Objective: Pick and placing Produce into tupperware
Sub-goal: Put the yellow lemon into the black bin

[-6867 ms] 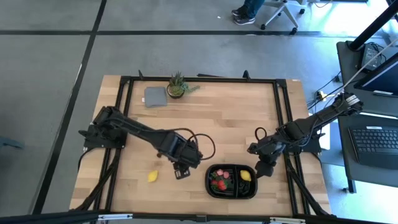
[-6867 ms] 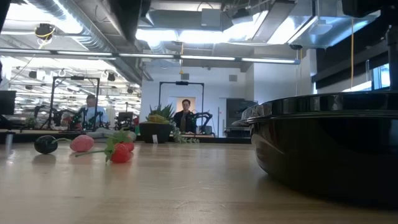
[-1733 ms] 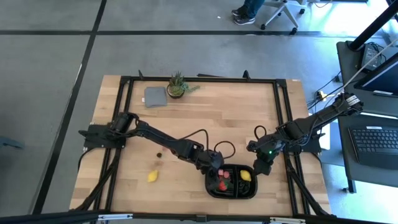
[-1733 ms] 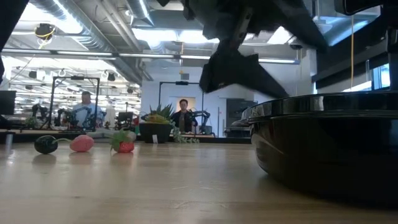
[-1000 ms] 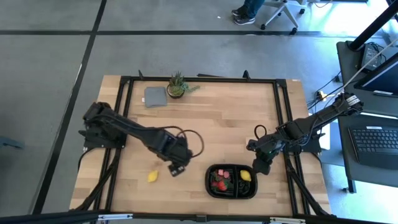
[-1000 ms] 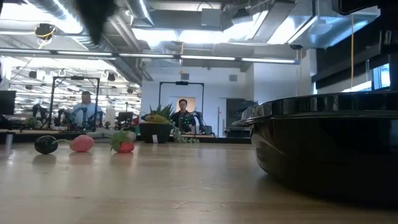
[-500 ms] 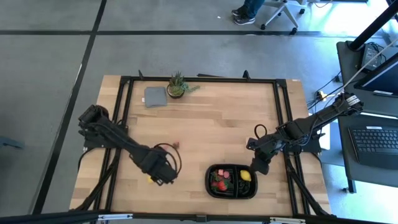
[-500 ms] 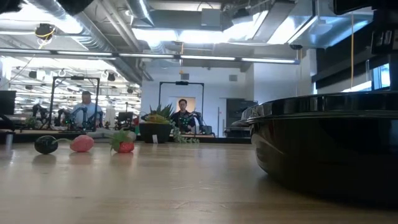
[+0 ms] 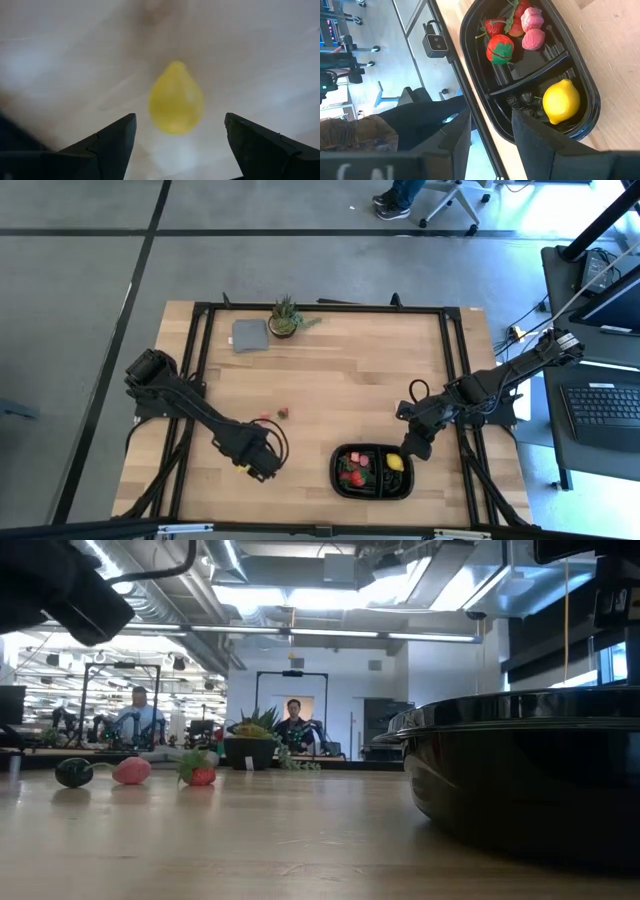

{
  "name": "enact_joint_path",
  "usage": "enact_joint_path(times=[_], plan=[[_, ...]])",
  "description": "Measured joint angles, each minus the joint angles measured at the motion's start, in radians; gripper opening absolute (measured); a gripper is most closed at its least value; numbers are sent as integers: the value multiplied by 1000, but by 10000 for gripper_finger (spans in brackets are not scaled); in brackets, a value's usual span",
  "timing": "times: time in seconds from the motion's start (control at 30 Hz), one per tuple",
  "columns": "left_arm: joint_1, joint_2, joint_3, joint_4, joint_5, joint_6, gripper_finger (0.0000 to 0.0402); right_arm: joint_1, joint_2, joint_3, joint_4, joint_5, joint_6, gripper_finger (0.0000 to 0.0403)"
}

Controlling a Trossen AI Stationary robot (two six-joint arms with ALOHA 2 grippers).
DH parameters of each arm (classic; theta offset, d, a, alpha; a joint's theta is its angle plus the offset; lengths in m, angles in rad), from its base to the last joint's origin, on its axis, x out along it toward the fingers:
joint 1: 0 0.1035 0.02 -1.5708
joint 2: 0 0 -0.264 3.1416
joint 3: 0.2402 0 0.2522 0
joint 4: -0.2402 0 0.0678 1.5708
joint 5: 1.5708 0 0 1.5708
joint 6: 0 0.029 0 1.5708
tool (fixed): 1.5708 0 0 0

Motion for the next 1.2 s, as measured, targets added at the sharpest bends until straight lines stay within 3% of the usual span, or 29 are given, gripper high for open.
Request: enact_joint_path(times=[0.67, 0.93, 1.2], plan=[[1, 0, -146, 165, 18, -17, 270, 0, 0, 0, 0, 0, -48, 147], [1, 0, -200, 253, 73, -15, 246, 0, 0, 0, 0, 0, -48, 147], [1, -1, -200, 257, 57, -14, 210, 0, 0, 0, 0, 0, -49, 147]])
